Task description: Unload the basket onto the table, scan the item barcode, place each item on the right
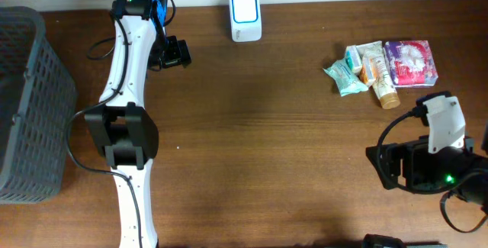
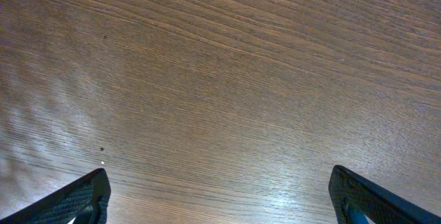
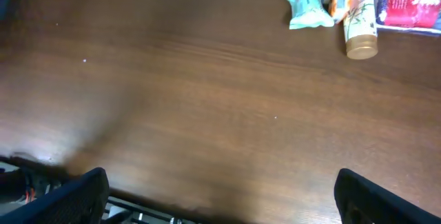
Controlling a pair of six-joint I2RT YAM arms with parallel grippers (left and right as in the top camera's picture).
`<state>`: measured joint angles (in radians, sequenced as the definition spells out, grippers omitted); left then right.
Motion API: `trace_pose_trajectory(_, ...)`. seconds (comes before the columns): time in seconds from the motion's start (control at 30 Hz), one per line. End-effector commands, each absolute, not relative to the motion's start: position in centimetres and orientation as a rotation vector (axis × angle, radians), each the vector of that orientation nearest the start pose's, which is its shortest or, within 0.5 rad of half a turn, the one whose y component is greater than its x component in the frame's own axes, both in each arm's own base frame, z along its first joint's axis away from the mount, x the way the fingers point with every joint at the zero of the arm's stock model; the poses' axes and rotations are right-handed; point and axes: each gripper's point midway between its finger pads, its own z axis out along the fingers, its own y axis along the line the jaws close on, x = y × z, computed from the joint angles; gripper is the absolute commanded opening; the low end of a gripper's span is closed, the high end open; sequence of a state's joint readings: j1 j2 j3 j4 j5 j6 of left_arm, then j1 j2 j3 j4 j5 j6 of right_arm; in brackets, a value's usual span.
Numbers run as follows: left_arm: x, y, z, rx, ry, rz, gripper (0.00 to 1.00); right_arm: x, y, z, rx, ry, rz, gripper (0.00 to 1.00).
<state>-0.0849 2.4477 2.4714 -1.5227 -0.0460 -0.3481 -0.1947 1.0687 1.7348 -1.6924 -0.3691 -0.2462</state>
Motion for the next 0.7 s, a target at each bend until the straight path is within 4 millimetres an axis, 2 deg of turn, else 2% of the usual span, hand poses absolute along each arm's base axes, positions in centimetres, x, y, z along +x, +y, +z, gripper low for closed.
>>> trace_pose_trajectory(0.0,48.4,-3.4,11.5,-0.387,3.006,0.051,0.99,18.0,3.2,34.1,-0.206,2.521,0.338,0.99)
trace_pose_trajectory(0.33,48.4,-3.9,11.5,-0.372,3.007,0.051,0.99,18.0,4.2,34.3,-0.224,2.508,0.423,0.99)
trace_pose_trajectory(0.4,48.4,-3.9,11.5,-0.373,3.007,0.051,0.99,17.2,4.5,33.2,-0.221,2.530,0.442,0.99)
trace_pose_trajectory(0.5,48.4,-3.9,11.5,-0.372,3.007,0.051,0.99,15.3,4.9,30.2,-0.227,2.556,0.457,0.98)
trace_pose_trajectory(0.57,48.4,-3.9,11.5,-0.372,3.008,0.050,0.99,16.3,5.3,29.1,-0.276,2.457,0.452,0.98)
trace_pose_trajectory(0.67,48.4,-3.9,11.5,-0.373,3.007,0.050,0.99,17.2,6.4,28.1,-0.434,2.217,0.356,0.99)
